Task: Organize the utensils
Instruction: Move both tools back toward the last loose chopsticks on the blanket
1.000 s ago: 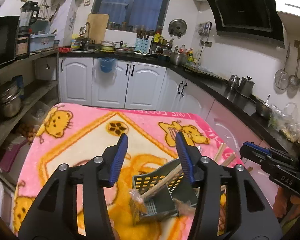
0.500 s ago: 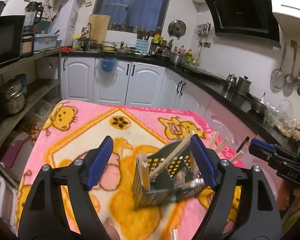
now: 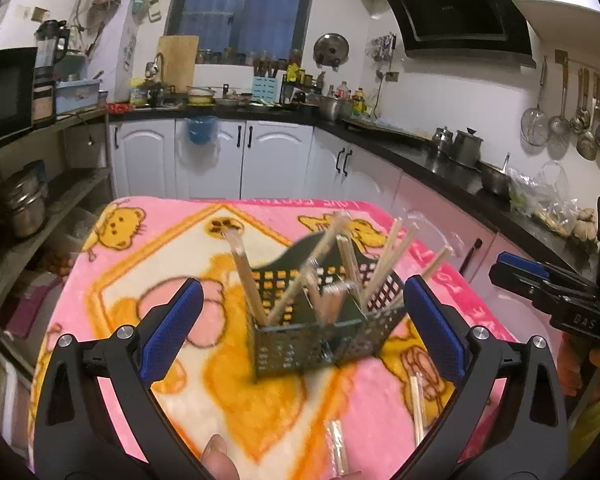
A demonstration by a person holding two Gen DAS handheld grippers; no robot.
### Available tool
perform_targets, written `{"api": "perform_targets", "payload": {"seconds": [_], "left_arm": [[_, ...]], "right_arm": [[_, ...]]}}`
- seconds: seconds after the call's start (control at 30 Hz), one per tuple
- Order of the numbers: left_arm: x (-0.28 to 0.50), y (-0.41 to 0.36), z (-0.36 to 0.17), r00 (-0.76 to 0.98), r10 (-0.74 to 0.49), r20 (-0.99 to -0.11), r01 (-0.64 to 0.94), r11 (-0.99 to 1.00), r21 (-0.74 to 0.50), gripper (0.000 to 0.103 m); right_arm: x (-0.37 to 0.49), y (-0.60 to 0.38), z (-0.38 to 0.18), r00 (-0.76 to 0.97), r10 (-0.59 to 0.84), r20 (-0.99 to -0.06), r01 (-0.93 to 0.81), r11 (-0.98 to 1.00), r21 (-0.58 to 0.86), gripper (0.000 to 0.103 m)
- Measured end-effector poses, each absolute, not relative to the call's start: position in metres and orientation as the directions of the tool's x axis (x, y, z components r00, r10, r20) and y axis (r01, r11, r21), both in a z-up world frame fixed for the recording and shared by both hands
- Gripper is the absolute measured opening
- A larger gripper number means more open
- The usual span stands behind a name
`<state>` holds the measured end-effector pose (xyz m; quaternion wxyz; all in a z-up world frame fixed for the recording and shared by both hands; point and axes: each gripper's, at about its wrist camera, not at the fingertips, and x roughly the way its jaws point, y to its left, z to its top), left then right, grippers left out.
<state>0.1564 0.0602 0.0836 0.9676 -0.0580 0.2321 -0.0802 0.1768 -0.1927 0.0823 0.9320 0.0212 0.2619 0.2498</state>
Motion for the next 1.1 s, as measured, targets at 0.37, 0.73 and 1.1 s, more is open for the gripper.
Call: {"api": "perform_targets", "payload": {"seconds": [0.37, 0.73, 1.1], "left_arm": [[0.15, 0.042, 0.06, 0.851, -0.2, -0.486, 0.15, 0.979, -0.141, 0.092], [0.151, 0.031, 0.027, 0.812, -0.186, -0.554, 0.135, 0.982, -0.132, 0.092], [0.156, 0.019, -0.02, 0.738, -0.175, -0.652, 0.137, 0.985, -0.11, 0.091]], "right_arm": [[0.167, -0.21, 0.056, 0.724, 0.461, -0.513, -0.426, 0.884, 0.193, 0.062], [0.172, -0.224, 0.018, 0.687, 0.443, -0.576, -0.394, 0.893, 0.217, 0.062], [0.175, -0.232, -0.019, 0.633, 0.436, -0.639, -0.374, 0.896, 0.241, 0.062]]}}
